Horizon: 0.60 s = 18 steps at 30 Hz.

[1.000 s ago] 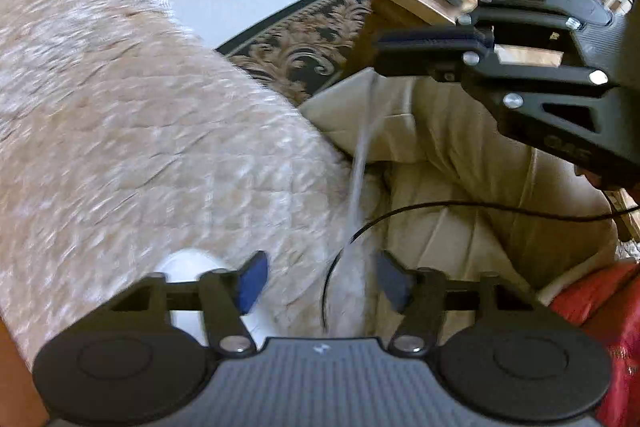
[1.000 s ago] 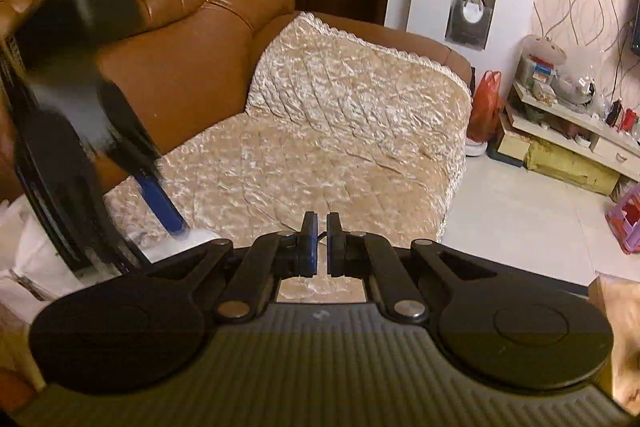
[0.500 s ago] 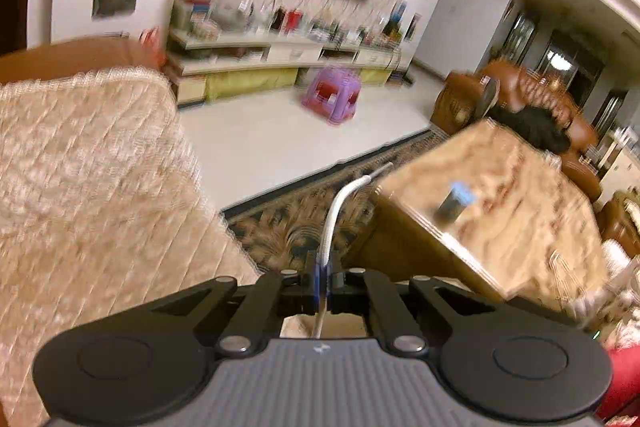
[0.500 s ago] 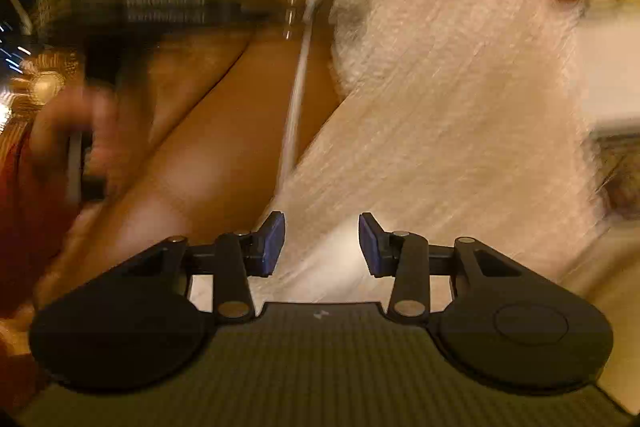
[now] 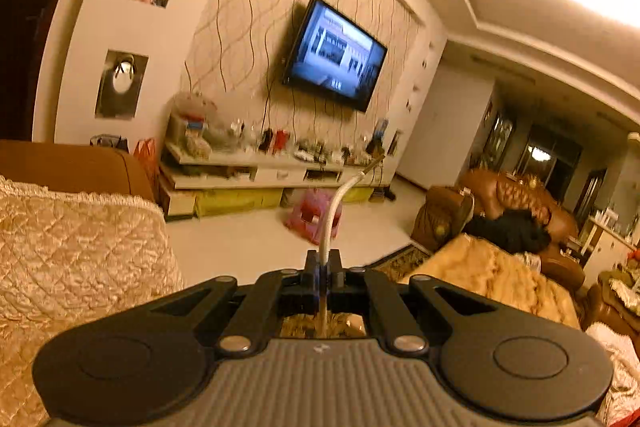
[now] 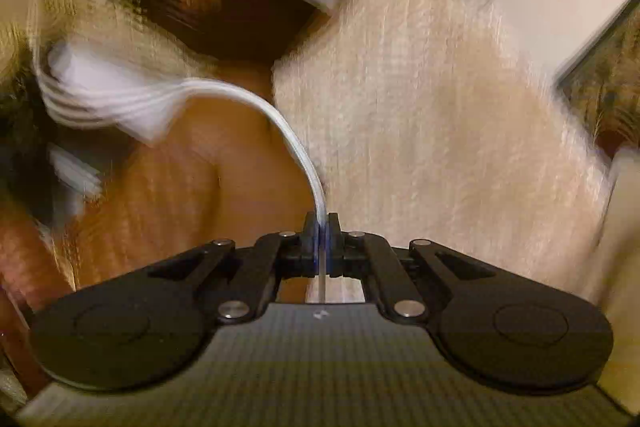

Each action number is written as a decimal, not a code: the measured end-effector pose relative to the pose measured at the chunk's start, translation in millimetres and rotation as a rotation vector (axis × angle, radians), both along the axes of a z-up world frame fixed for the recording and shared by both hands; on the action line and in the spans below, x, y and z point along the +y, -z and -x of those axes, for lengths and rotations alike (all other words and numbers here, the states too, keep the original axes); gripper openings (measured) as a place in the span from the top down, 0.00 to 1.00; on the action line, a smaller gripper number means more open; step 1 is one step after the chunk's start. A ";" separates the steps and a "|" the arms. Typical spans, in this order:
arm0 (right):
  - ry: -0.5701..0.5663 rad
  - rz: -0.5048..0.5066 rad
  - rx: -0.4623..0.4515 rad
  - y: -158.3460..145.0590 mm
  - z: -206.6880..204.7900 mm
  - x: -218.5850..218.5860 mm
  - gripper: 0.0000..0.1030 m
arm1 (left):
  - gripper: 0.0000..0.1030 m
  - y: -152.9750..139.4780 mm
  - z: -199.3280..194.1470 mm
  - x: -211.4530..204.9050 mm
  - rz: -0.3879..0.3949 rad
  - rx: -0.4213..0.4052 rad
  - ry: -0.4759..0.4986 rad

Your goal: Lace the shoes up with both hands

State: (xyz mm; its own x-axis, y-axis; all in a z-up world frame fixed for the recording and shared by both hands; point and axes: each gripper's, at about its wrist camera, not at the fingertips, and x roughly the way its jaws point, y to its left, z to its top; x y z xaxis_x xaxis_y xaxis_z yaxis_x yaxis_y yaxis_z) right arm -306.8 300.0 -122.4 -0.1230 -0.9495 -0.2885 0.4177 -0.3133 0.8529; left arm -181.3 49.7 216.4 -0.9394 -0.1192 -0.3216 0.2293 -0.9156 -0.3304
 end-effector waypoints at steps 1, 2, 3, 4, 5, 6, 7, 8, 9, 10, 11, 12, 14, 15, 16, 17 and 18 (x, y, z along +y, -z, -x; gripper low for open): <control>0.049 0.032 0.037 -14.6 7.5 11.0 0.96 | 0.98 -0.4 -1.6 1.6 0.000 0.003 0.003; 0.060 0.031 0.080 -25.5 10.2 14.9 0.96 | 0.98 0.0 -3.1 3.5 -0.004 0.003 0.009; 0.068 0.028 0.121 -35.9 12.8 18.2 0.96 | 0.98 2.1 -3.6 4.8 -0.011 0.000 0.011; 0.051 -0.001 0.152 -40.5 13.3 14.4 0.95 | 0.98 5.3 -3.8 4.5 -0.019 -0.007 0.007; 0.024 -0.027 0.152 -38.6 13.2 9.7 0.93 | 0.98 8.9 -4.2 3.4 -0.027 -0.015 0.002; -0.004 -0.055 0.149 -36.2 13.3 5.0 0.93 | 0.98 15.0 -5.2 1.2 -0.042 -0.024 -0.008; -0.041 -0.103 0.123 -27.9 15.0 -0.3 0.87 | 0.98 22.5 -6.7 -1.8 -0.062 -0.035 -0.022; -0.077 -0.152 0.097 -19.5 16.4 -5.9 0.73 | 0.98 30.1 -8.2 -4.7 -0.082 -0.045 -0.035; -0.101 -0.198 0.065 -9.0 15.4 -14.9 0.68 | 0.98 38.3 -11.0 -7.3 -0.097 -0.058 -0.054; -0.118 -0.236 0.033 2.4 14.4 -18.8 0.63 | 0.98 47.0 -14.6 -9.6 -0.110 -0.073 -0.076; -0.135 -0.275 0.002 13.5 13.4 -22.6 0.61 | 0.98 57.8 -18.3 -13.4 -0.138 -0.086 -0.096; -0.154 -0.312 -0.004 19.9 11.4 -25.2 0.61 | 0.98 69.9 -22.1 -18.1 -0.176 -0.098 -0.115; -0.179 -0.383 0.037 24.0 2.7 -29.4 0.59 | 0.98 93.9 -28.6 -28.3 -0.251 -0.119 -0.149; -0.192 -0.416 0.060 25.4 -1.8 -31.6 0.58 | 0.98 105.7 -30.5 -34.0 -0.289 -0.126 -0.164; -0.203 -0.424 0.105 19.8 -7.4 -34.9 0.57 | 0.98 117.5 -32.5 -39.7 -0.326 -0.132 -0.178; -0.213 -0.414 0.147 13.8 -11.8 -37.0 0.55 | 0.98 127.4 -34.4 -43.8 -0.358 -0.134 -0.188; -0.231 -0.387 0.197 6.5 -18.0 -41.0 0.54 | 0.98 135.9 -36.4 -46.9 -0.387 -0.134 -0.194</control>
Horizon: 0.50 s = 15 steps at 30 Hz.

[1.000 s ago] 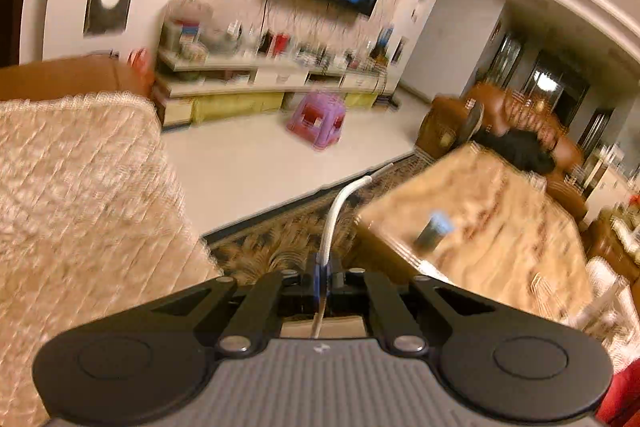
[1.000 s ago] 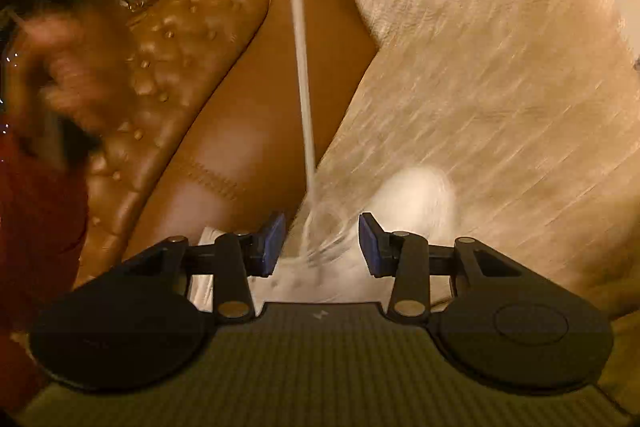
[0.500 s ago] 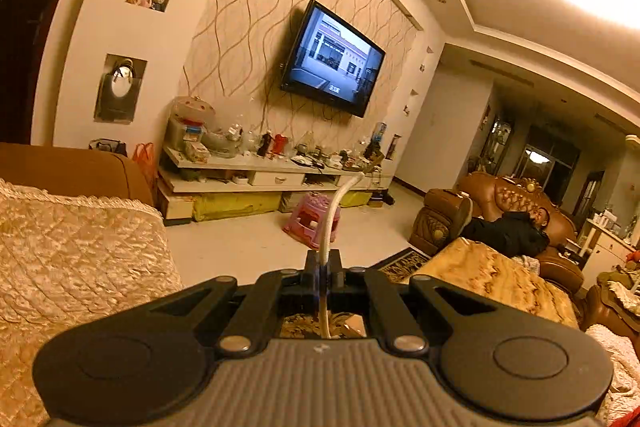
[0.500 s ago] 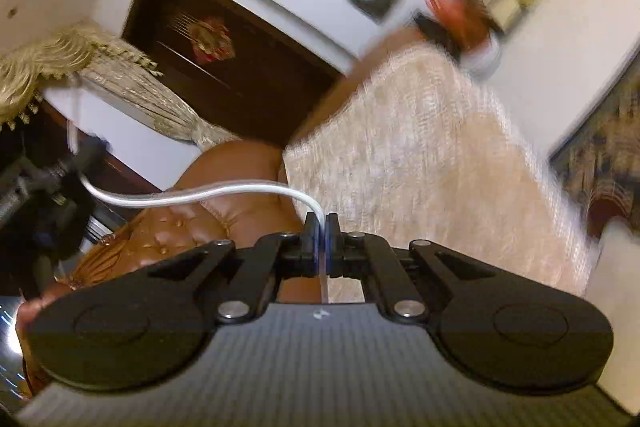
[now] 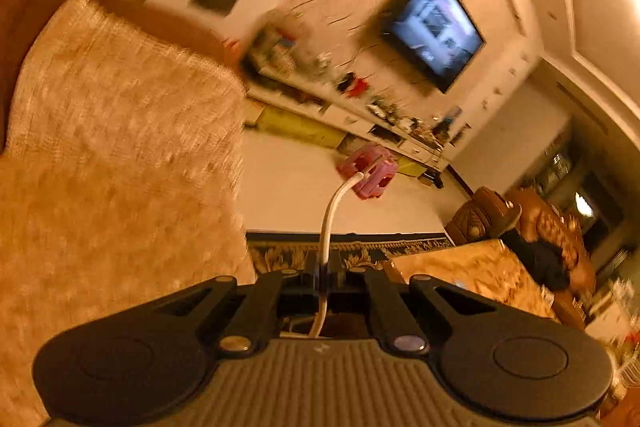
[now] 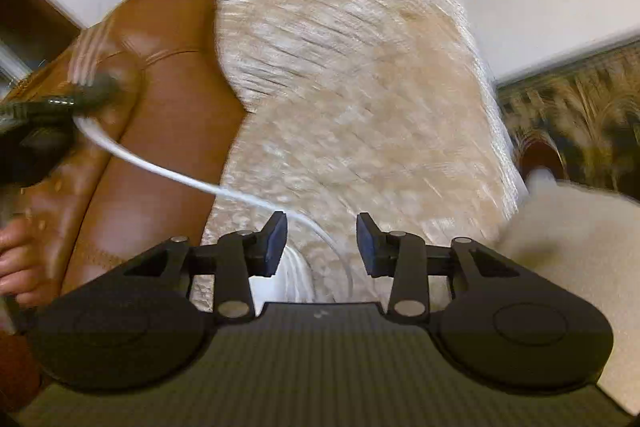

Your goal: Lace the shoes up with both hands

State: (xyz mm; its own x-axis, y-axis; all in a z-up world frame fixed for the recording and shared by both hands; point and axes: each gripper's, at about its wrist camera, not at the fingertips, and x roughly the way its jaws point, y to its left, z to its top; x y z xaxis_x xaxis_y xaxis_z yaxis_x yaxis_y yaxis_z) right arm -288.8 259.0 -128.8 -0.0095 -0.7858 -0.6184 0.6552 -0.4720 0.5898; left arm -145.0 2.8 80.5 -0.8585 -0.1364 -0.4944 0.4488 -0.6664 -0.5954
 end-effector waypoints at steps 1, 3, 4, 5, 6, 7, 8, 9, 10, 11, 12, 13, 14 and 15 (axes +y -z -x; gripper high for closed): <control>-0.029 0.029 0.042 -7.1 -6.4 -4.2 0.49 | 0.98 7.2 -2.5 -2.2 -0.021 0.002 -0.008; -0.087 0.083 0.132 -17.1 -23.8 -15.7 0.43 | 0.98 16.2 -3.3 -5.2 -0.045 0.002 -0.013; -0.116 0.112 0.169 -21.9 -32.6 -20.2 0.42 | 0.98 18.6 -1.2 -6.9 -0.057 0.005 -0.012; -0.144 0.141 0.205 -26.3 -41.2 -24.7 0.42 | 0.98 21.3 0.8 -8.4 -0.069 0.011 -0.008; -0.167 0.171 0.230 -26.9 -48.2 -30.2 0.42 | 0.98 24.8 1.8 -9.7 -0.080 0.016 -0.003; -0.188 0.202 0.253 -27.8 -55.1 -35.5 0.42 | 0.98 27.7 2.9 -10.1 -0.086 0.019 -0.001; -0.204 0.233 0.268 -31.2 -61.2 -38.2 0.42 | 0.98 29.0 5.4 -10.7 -0.089 0.021 -0.002; -0.218 0.264 0.282 -34.4 -67.1 -41.0 0.42 | 0.98 29.7 6.5 -11.6 -0.089 0.023 -0.005; -0.217 0.282 0.291 -35.0 -71.3 -44.8 0.46 | 0.98 30.5 6.1 -12.4 -0.090 0.024 -0.008; -0.213 0.290 0.284 -37.0 -73.1 -44.6 0.71 | 0.97 29.9 4.7 -12.2 -0.084 0.018 -0.018; -0.208 0.297 0.275 -38.9 -74.7 -44.4 0.87 | 0.97 28.5 2.8 -11.3 -0.073 0.009 -0.032; -0.196 0.297 0.258 -38.3 -75.1 -44.8 0.95 | 0.97 27.1 0.9 -10.5 -0.063 0.000 -0.046; -0.184 0.304 0.252 -36.8 -74.9 -41.9 0.95 | 0.97 26.7 -1.1 -10.7 -0.052 -0.012 -0.057; -0.177 0.303 0.244 -34.2 -72.5 -38.3 0.95 | 0.96 26.8 -3.2 -11.5 -0.041 -0.025 -0.067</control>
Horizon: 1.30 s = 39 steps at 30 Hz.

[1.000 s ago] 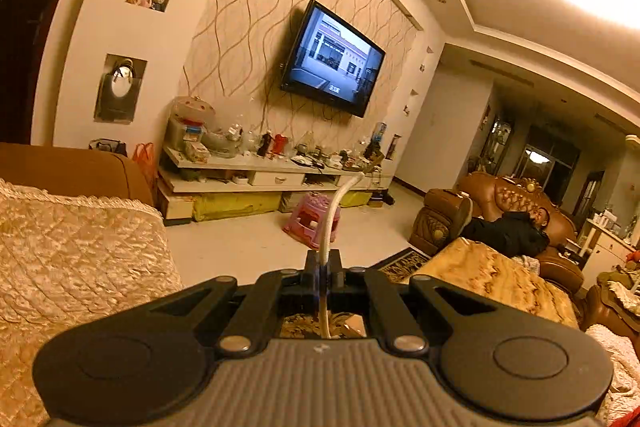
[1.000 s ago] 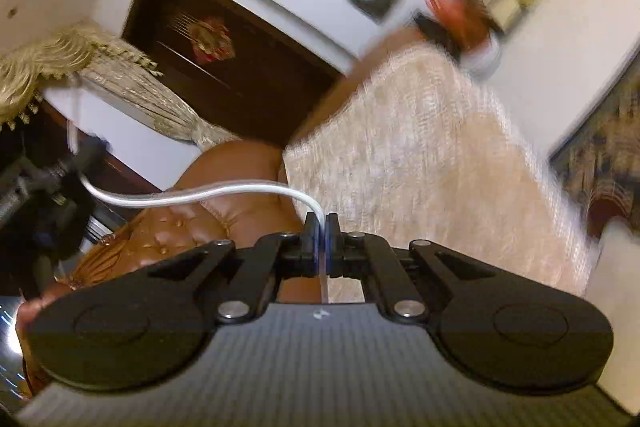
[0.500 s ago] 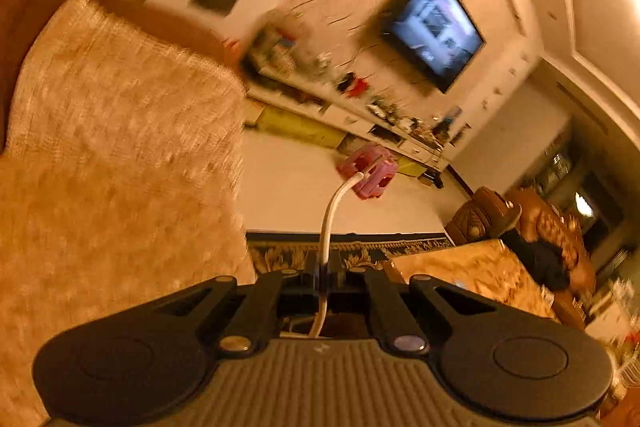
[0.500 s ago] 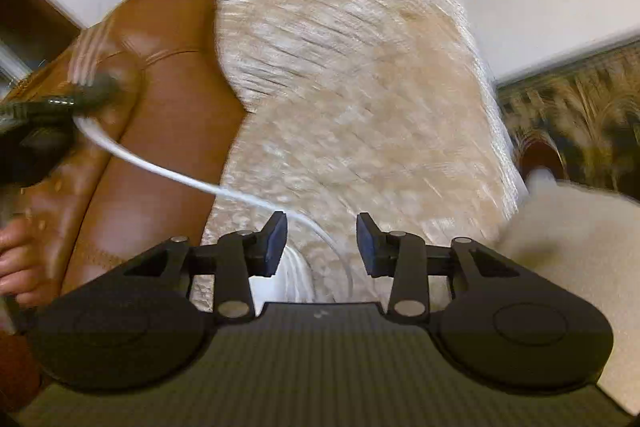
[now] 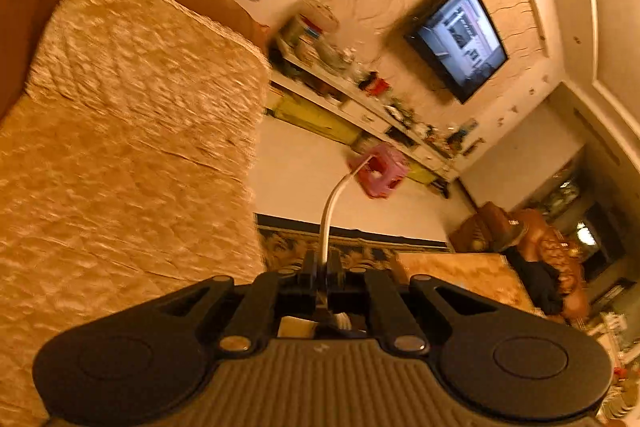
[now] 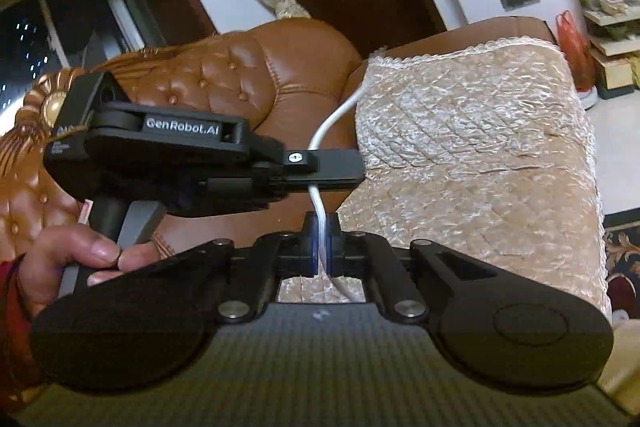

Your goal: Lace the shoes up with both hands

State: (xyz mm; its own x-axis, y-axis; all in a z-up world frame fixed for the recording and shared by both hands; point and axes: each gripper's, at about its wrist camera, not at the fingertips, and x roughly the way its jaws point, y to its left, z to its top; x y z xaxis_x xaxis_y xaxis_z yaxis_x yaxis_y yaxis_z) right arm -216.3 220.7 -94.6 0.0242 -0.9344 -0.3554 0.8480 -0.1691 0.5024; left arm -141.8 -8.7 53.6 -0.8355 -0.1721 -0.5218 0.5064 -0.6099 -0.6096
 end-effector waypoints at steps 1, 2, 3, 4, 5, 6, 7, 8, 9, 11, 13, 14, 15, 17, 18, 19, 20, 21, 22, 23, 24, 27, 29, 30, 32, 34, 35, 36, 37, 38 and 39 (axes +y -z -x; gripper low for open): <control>0.006 -0.001 -0.009 2.6 2.4 3.6 0.95 | 0.96 -1.3 -2.9 0.7 0.004 -0.009 -0.004; 0.011 -0.003 -0.017 5.3 5.0 7.0 0.95 | 0.96 -1.5 -5.6 0.6 0.000 -0.014 -0.011; 0.012 -0.021 -0.013 9.0 9.2 9.7 0.95 | 0.96 -0.4 -7.9 -0.5 -0.008 -0.018 -0.020; 0.013 -0.040 -0.009 12.6 13.0 12.3 0.95 | 0.96 1.1 -9.8 -1.5 -0.013 -0.022 -0.025; 0.006 -0.062 -0.003 14.5 13.2 14.6 0.95 | 0.96 2.8 -11.3 -2.4 -0.017 -0.027 -0.028; 0.002 -0.087 0.000 16.9 13.6 16.6 0.95 | 0.96 4.6 -12.9 -3.3 -0.022 -0.032 -0.031; 0.009 -0.108 -0.002 16.4 13.0 20.1 0.95 | 0.96 5.9 -14.3 -3.3 -0.029 -0.032 -0.029; 0.006 -0.118 -0.016 18.8 14.3 21.1 0.95 | 0.96 7.1 -15.7 -2.7 -0.038 -0.028 -0.023; 0.004 -0.128 -0.030 21.2 15.6 22.1 0.94 | 0.96 8.2 -17.1 -2.1 -0.047 -0.025 -0.018; -0.006 -0.140 -0.061 25.0 18.9 21.1 0.88 | 0.96 10.8 -18.5 -0.9 -0.062 -0.022 -0.011; -0.025 -0.158 -0.083 28.5 20.2 15.0 0.61 | 0.96 13.3 -19.5 -0.4 -0.081 -0.015 -0.004; -0.019 -0.154 -0.062 26.3 17.4 14.3 0.50 | 0.96 14.4 -20.1 -0.5 -0.090 -0.010 -0.002; -0.014 -0.149 -0.039 23.8 14.4 13.5 0.48 | 0.96 14.6 -20.2 -0.3 -0.092 -0.009 -0.001; -0.045 -0.103 0.032 16.4 6.1 11.4 0.48 | 0.96 14.6 -20.0 0.7 -0.095 -0.009 0.008; -0.060 -0.081 0.065 12.7 2.1 10.2 0.48 | 0.96 14.1 -19.9 1.8 -0.096 -0.008 0.013; -0.069 -0.072 0.073 10.1 -0.8 5.9 0.48 | 0.96 13.2 -19.8 3.5 -0.097 -0.007 0.018; -0.078 -0.064 0.081 7.7 -3.7 1.7 0.48 | 0.96 12.2 -19.9 4.9 -0.097 -0.005 0.021; -0.075 -0.070 0.087 6.4 -7.0 -2.0 0.48 | 0.96 11.2 -20.2 6.3 -0.096 -0.004 0.023; -0.074 -0.065 0.097 6.3 -8.8 -6.2 0.48 | 0.96 10.1 -20.6 7.4 -0.096 -0.002 0.024; -0.077 -0.056 0.097 6.8 -9.7 -8.4 0.49 | 0.96 9.0 -21.2 8.2 -0.094 -0.003 0.024; -0.086 -0.049 0.093 7.4 -10.1 -10.6 0.50 | 0.96 8.3 -22.0 8.9 -0.092 -0.006 0.024; -0.089 -0.035 0.109 5.4 -13.5 -12.1 0.72 | 0.96 9.1 -25.3 10.6 -0.102 -0.009 0.024; -0.089 -0.050 0.121 6.2 -13.8 -13.4 0.84 | 0.96 11.1 -27.6 10.4 -0.119 -0.003 0.020; -0.104 -0.055 0.109 8.1 -12.2 -14.4 0.84 | 0.96 12.5 -29.0 10.3 -0.128 0.002 0.018; -0.126 -0.055 0.090 9.6 -13.3 -13.7 0.84 | 0.96 14.0 -31.3 9.4 -0.132 -0.001 0.013; -0.127 -0.055 0.089 9.5 -14.7 -13.1 0.92 | 0.96 15.4 -34.7 8.8 -0.137 -0.003 0.009; -0.128 -0.055 0.088 9.4 -15.4 -12.8 0.94 | 0.96 15.7 -36.5 8.5 -0.138 -0.004 0.009; -0.128 -0.055 0.084 8.9 -15.3 -13.5 0.94 | 0.96 15.9 -38.5 8.4 -0.139 -0.006 0.008; -0.124 -0.056 0.081 8.5 -15.8 -13.6 0.94 | 0.93 16.0 -40.5 8.3 -0.139 -0.009 0.007; -0.128 -0.059 0.079 8.3 -16.1 -14.0 0.94 | 0.84 15.9 -42.8 8.4 -0.135 -0.021 0.004; -0.135 -0.066 0.082 8.1 -17.1 -15.3 0.94 | 0.78 15.3 -46.1 8.6 -0.124 -0.045 0.000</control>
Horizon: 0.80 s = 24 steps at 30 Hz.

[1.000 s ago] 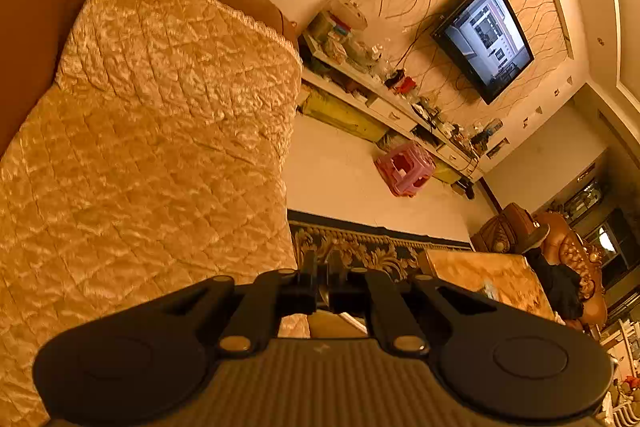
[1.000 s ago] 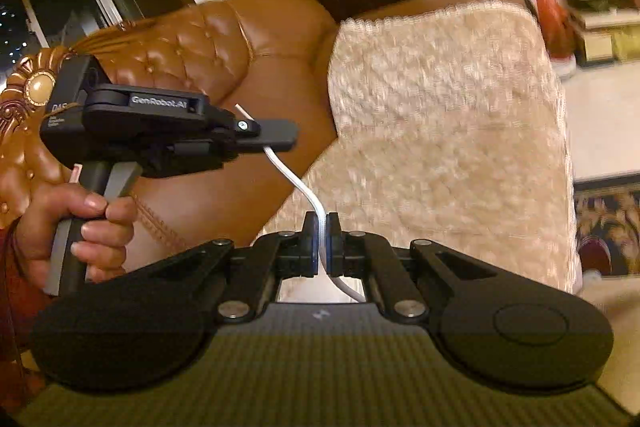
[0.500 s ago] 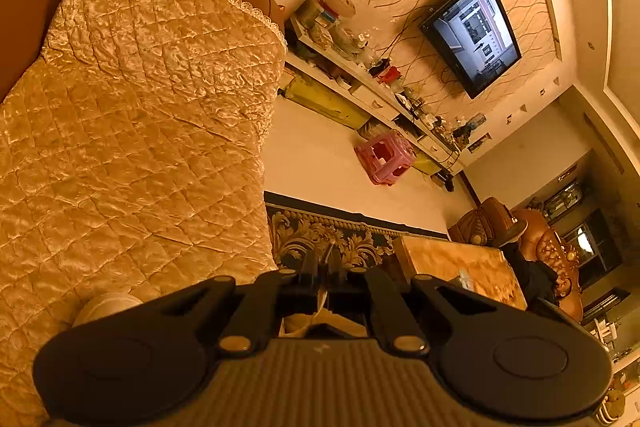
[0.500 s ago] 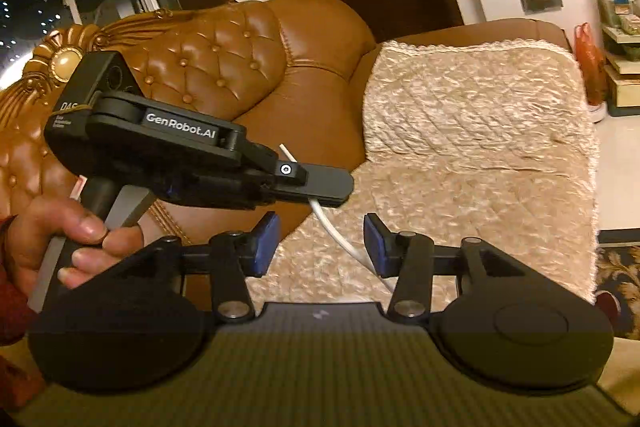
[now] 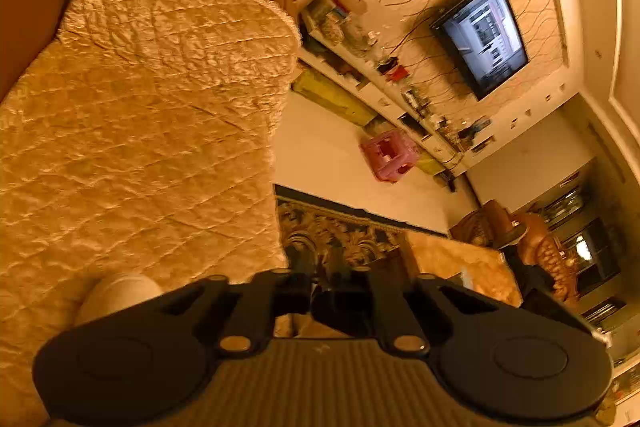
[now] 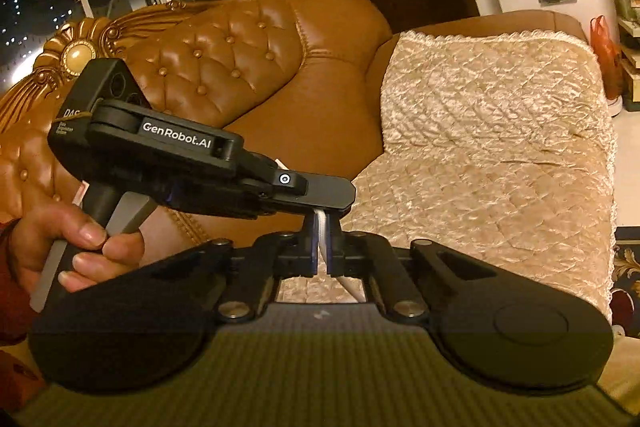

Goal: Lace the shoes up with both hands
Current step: 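Lower the right gripper with the lace back to the sneaker eyelets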

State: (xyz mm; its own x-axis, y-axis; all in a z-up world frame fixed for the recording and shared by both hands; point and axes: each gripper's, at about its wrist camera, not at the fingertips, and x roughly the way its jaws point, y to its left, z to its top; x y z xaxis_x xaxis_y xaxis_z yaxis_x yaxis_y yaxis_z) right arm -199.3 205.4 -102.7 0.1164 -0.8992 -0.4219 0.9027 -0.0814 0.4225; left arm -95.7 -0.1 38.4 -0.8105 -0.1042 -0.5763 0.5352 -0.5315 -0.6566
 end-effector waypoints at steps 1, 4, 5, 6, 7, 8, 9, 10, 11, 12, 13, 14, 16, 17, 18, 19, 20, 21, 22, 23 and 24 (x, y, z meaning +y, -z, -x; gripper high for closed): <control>-0.004 -0.012 0.012 -0.4 -1.6 -1.3 0.94 | 0.67 -1.9 -5.9 0.8 0.023 -0.029 -0.002; -0.034 -0.071 0.047 0.6 -4.0 -7.8 0.94 | 0.64 -9.1 -29.0 5.4 0.111 -0.130 -0.006; -0.045 -0.095 0.057 1.3 -4.0 -10.7 0.94 | 0.64 -10.8 -38.8 8.2 0.141 -0.180 -0.004; -0.063 -0.120 0.056 1.4 -3.0 -14.9 0.94 | 0.64 -12.4 -47.3 12.3 0.164 -0.227 0.010; -0.092 -0.137 0.053 -1.8 -3.4 -21.3 0.94 | 0.64 -13.9 -55.0 17.3 0.183 -0.271 0.032; -0.121 -0.155 0.050 -5.0 -3.8 -27.6 0.94 | 0.64 -16.1 -59.5 25.4 0.217 -0.314 0.077; -0.152 -0.172 0.048 -8.5 -4.6 -34.2 0.94 | 0.64 -18.6 -61.9 35.4 0.262 -0.356 0.136; -0.198 -0.178 0.054 -15.1 -8.7 -43.8 0.94 | 0.64 -21.2 -64.3 45.5 0.307 -0.397 0.195; -0.244 -0.184 0.059 -21.3 -13.0 -53.4 0.94 | 0.64 -23.7 -66.7 55.5 0.351 -0.439 0.254; -0.293 -0.199 0.050 -23.4 -18.5 -63.9 0.94 | 0.64 -25.0 -66.4 66.6 0.411 -0.485 0.322; -0.343 -0.214 0.041 -25.5 -24.0 -74.3 0.94 | 0.64 -24.4 -64.0 75.8 0.463 -0.522 0.386; -0.392 -0.230 0.032 -27.1 -29.6 -84.7 0.94 | 0.64 -22.9 -61.4 82.6 0.495 -0.542 0.442; -0.473 -0.289 0.016 -20.7 -39.3 -104.3 0.94 | 0.64 -20.6 -54.2 90.6 0.517 -0.541 0.528; -0.507 -0.318 0.007 -17.3 -43.6 -113.6 0.94 | 0.64 -19.6 -49.9 92.8 0.520 -0.536 0.562; -0.529 -0.355 -0.002 -13.0 -47.1 -121.3 0.94 | 0.64 -18.2 -45.5 94.4 0.526 -0.536 0.595; -0.546 -0.388 -0.003 -8.9 -50.4 -127.9 0.94 | 0.66 -15.1 -41.7 96.6 0.536 -0.541 0.623; -0.558 -0.414 -0.006 -6.2 -52.4 -132.4 0.94 | 0.69 -12.9 -39.0 98.2 0.541 -0.546 0.651; -0.569 -0.439 -0.010 -3.5 -54.3 -136.7 0.94 | 0.70 -13.7 -37.3 99.3 0.547 -0.546 0.683; -0.564 -0.463 -0.018 -1.1 -54.5 -138.6 0.94 | 0.70 -15.5 -37.3 99.9 0.556 -0.543 0.707; -0.558 -0.485 -0.026 1.3 -54.5 -140.3 0.94 | 0.70 -18.1 -37.7 99.2 0.558 -0.541 0.720; -0.556 -0.494 -0.046 2.8 -53.2 -139.4 0.94 | 0.70 -21.3 -38.0 98.0 0.551 -0.539 0.729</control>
State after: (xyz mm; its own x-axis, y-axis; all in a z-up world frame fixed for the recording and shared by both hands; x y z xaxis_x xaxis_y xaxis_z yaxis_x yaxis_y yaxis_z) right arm -146.1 66.0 -105.5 0.5259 -0.4099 -0.7452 0.8485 0.1917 0.4933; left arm -57.7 97.9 59.7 -0.4337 -0.0521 -0.8995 0.1161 -0.9932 0.0016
